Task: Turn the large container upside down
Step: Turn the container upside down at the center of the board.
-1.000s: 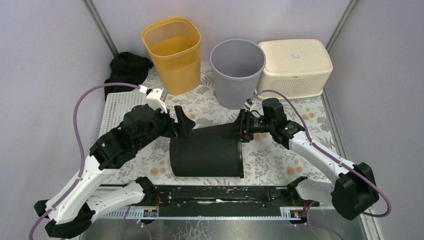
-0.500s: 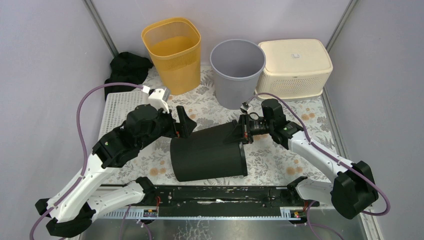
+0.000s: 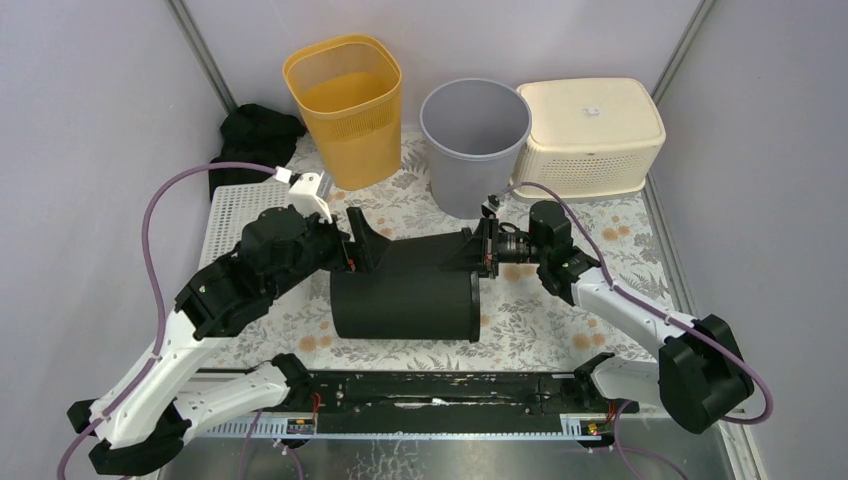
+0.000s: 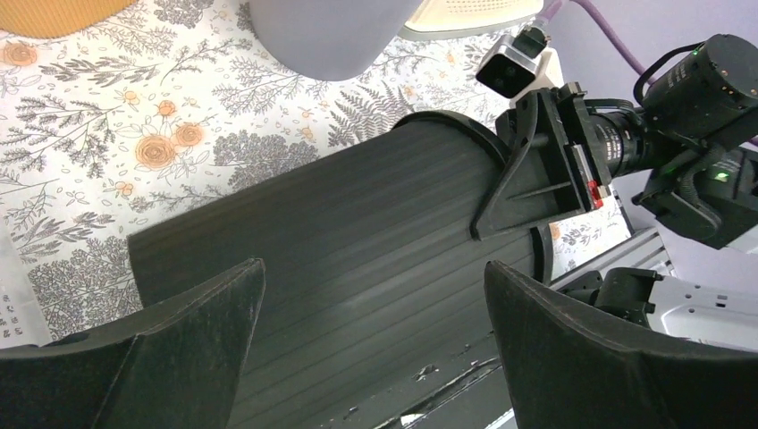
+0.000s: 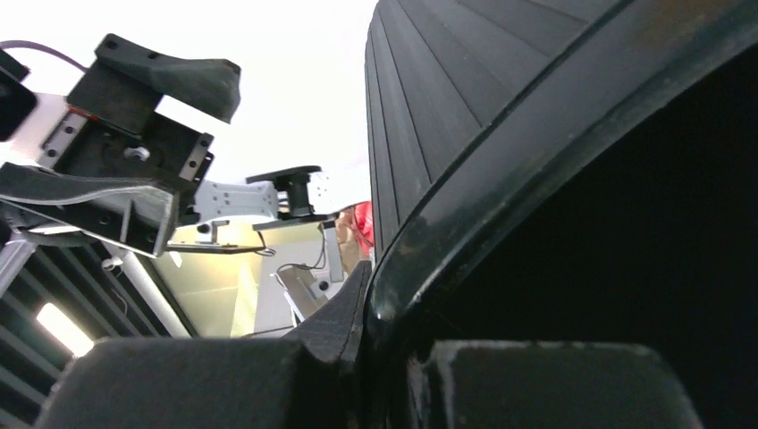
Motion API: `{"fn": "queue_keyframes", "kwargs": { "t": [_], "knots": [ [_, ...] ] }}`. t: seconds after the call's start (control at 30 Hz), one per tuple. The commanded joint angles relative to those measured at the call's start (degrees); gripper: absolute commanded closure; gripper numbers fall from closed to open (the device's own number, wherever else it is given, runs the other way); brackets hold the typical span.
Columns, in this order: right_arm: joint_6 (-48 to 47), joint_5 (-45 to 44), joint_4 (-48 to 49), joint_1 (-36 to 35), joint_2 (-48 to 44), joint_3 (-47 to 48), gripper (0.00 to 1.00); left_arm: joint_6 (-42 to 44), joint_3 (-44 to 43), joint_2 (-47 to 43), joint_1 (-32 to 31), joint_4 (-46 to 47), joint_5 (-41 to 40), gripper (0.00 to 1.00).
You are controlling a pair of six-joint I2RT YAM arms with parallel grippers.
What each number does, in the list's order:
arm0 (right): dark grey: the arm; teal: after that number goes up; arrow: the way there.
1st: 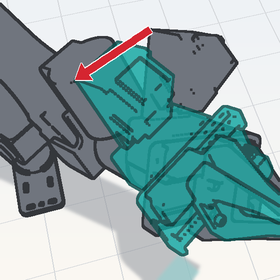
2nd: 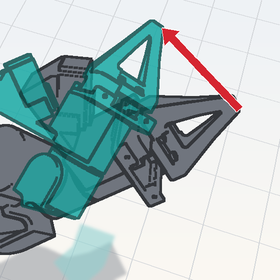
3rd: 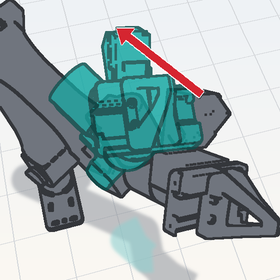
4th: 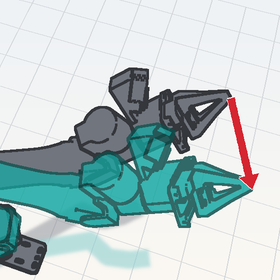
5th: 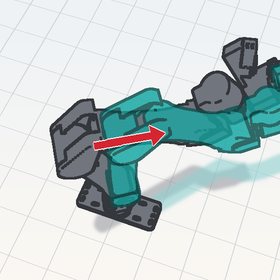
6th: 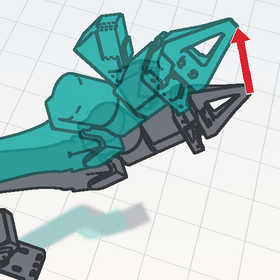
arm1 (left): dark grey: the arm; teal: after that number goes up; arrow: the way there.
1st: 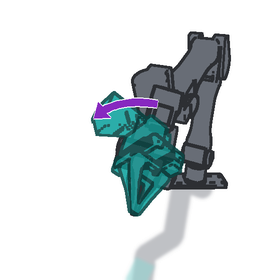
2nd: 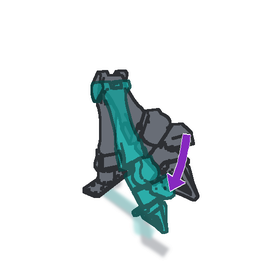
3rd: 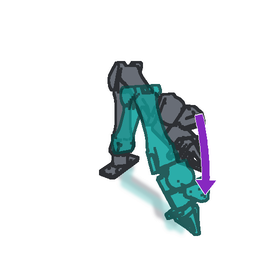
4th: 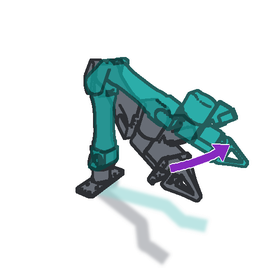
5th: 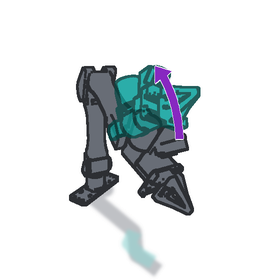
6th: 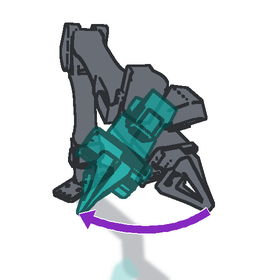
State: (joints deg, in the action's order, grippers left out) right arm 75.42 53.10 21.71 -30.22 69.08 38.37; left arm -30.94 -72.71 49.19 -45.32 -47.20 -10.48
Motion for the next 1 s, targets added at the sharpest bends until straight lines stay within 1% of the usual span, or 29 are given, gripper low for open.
{"fn": "queue_keyframes", "kwargs": {
  "t": [0.0, 0.13, 0.33, 0.43, 0.57, 0.67, 0.77, 0.97],
  "knots": [
    [7.42, -1.08, 17.94, 0.16, 1.22, 1.08, 1.00, 0.52, -2.17, -1.56, 0.22, 1.03, -0.52, 0.00],
    [14.12, -2.85, 31.02, 0.16, 5.63, -0.75, 1.00, 0.44, -2.54, -2.70, 0.23, 0.17, -1.11, 0.00],
    [25.86, -6.31, 56.23, 0.08, 15.28, -2.20, 1.00, 0.72, -4.33, -3.01, 0.27, -0.86, -1.37, 0.00],
    [28.95, -8.68, 65.84, -0.25, 19.98, -1.52, 1.00, 0.79, -5.04, -3.08, 0.19, -1.03, -1.29, 0.00],
    [31.23, -11.99, 74.41, -1.63, 26.80, 0.79, 1.00, 0.88, -5.66, -2.95, 0.23, -1.05, -1.37, 0.00],
    [30.82, -14.24, 75.93, -3.41, 31.85, 3.47, 1.00, 0.79, -6.03, -2.77, 0.22, -1.05, -1.25, 0.00],
    [28.54, -15.32, 75.99, -5.62, 35.16, 6.66, 1.00, 0.84, -6.66, -2.57, 0.20, -1.29, -1.34, 0.00],
    [27.84, -17.91, 75.93, -9.24, 41.28, 13.16, 1.00, 0.88, -7.22, -2.06, 0.23, -1.49, -1.48, 0.00]
  ]
}}
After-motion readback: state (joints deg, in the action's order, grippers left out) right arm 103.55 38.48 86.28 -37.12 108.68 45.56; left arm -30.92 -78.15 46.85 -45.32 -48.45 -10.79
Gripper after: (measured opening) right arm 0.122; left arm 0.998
